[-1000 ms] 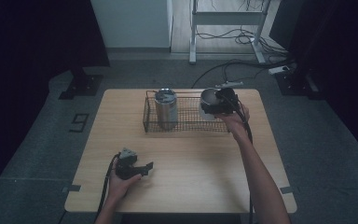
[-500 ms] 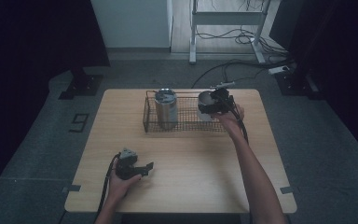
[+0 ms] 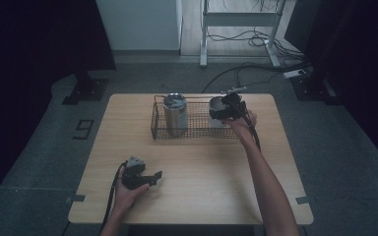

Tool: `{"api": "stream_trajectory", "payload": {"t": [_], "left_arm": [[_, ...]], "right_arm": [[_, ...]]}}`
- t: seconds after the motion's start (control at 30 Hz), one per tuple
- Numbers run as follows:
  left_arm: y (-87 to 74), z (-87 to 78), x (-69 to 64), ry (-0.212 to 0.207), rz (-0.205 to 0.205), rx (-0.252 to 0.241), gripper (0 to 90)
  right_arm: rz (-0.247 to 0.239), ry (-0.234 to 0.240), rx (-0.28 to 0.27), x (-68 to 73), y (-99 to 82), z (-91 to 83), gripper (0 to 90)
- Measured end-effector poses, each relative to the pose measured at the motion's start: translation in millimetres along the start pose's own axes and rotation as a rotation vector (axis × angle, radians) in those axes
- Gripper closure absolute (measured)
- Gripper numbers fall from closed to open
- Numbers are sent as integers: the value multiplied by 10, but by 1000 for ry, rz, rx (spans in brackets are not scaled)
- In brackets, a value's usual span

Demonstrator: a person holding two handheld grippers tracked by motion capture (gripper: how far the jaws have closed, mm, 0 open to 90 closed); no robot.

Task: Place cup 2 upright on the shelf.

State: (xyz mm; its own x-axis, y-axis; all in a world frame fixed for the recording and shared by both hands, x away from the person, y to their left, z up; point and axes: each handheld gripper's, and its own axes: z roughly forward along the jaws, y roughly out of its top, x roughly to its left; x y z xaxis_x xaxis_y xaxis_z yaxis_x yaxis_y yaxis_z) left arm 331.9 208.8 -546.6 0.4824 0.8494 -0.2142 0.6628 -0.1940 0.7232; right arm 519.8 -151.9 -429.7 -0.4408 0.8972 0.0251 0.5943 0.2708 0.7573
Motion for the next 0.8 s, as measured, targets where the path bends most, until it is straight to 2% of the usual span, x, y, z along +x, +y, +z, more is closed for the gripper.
{"api": "stream_trajectory", "payload": {"t": [0.53,0.8], "left_arm": [[0,0,8,-8,-4,2,154],[0,0,8,-8,-4,3,154]], "right_arm": [[15,-18,74,-41,-66,241,69],[-7,-34,125,-27,-112,357,68]]}}
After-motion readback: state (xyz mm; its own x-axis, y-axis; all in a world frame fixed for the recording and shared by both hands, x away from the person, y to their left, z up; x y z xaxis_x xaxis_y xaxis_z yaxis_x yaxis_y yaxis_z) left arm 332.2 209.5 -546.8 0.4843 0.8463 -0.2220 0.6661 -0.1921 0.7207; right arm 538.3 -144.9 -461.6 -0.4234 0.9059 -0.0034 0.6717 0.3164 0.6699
